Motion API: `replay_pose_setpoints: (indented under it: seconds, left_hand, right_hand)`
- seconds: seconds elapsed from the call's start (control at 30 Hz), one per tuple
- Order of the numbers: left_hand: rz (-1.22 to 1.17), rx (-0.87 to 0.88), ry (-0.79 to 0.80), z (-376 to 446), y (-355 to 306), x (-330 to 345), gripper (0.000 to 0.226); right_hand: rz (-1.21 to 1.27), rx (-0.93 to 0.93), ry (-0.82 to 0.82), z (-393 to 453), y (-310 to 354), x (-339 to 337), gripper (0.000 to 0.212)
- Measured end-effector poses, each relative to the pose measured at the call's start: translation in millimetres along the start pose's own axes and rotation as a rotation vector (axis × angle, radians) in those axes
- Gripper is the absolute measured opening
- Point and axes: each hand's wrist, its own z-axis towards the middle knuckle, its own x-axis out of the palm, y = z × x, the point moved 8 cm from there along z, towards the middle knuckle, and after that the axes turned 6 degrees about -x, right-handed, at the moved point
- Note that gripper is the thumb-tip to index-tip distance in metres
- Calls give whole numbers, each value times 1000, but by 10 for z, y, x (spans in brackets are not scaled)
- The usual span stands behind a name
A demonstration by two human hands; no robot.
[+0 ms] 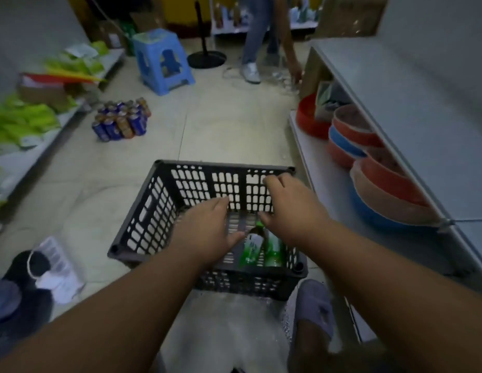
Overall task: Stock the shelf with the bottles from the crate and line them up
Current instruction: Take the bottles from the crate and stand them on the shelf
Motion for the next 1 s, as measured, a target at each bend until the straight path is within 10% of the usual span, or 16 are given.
replay_pose_setpoints:
  seconds: [0.33, 0.7, 1.0]
  left_hand:
    - [-48, -195, 198, 391, 584, 1302, 93]
    - [-28, -236, 110, 364, 668, 1563, 97]
    - [-60, -210, 104, 385, 677, 1604, 96]
  right_hand:
    - [164, 67, 269, 792, -175, 1449, 55]
    - [528, 618, 580, 747, -633, 3225, 57]
    - [170, 470, 802, 1134, -699, 3803, 63]
